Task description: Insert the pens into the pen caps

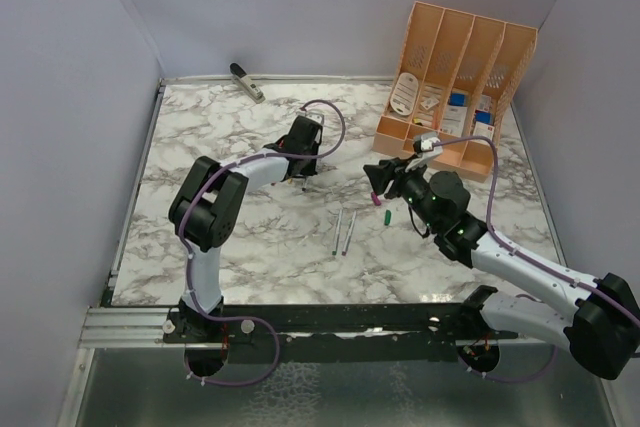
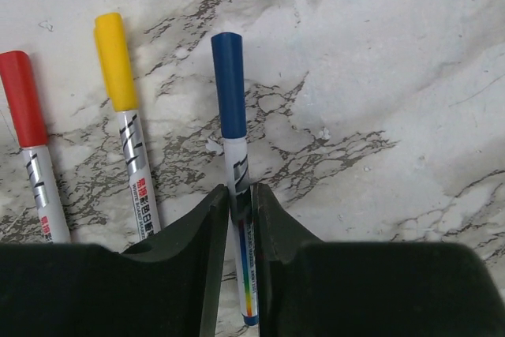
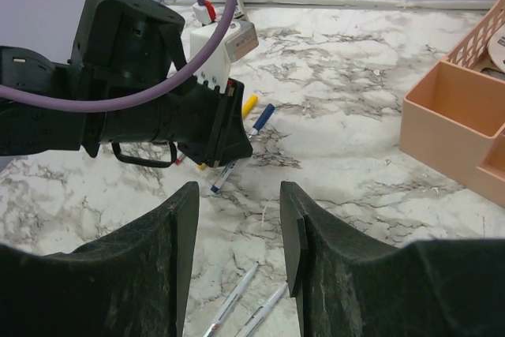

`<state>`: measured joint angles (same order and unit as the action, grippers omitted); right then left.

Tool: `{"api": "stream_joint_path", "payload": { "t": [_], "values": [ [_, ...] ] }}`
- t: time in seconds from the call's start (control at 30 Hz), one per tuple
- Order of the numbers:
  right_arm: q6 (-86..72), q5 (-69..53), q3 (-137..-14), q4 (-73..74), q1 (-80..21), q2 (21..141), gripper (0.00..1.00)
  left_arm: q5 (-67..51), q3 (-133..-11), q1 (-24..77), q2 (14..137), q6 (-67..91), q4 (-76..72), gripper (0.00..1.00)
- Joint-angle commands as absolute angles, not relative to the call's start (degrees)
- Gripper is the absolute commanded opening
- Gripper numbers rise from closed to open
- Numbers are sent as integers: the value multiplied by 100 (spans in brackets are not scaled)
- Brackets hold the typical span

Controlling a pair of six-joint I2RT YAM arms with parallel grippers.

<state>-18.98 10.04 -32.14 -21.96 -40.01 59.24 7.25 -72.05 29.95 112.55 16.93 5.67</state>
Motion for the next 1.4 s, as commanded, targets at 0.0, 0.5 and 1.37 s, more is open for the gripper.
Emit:
{"api": "stream_joint_path", "payload": {
  "t": [0.0, 0.5, 1.37],
  "values": [
    [-1842, 1188, -3161, -1986, -4017, 5869, 45, 911, -7463, 2894, 11483, 1571, 866, 26],
    [-1804, 1533, -3150, -1660, -4016, 5786, 45, 427, -7441, 2872, 10915, 1631, 621, 37],
    [-2351, 2871, -3789, -211, -3875, 7088, 27, 88, -4614, 4362, 8302, 2304, 89, 41]
  ]
}}
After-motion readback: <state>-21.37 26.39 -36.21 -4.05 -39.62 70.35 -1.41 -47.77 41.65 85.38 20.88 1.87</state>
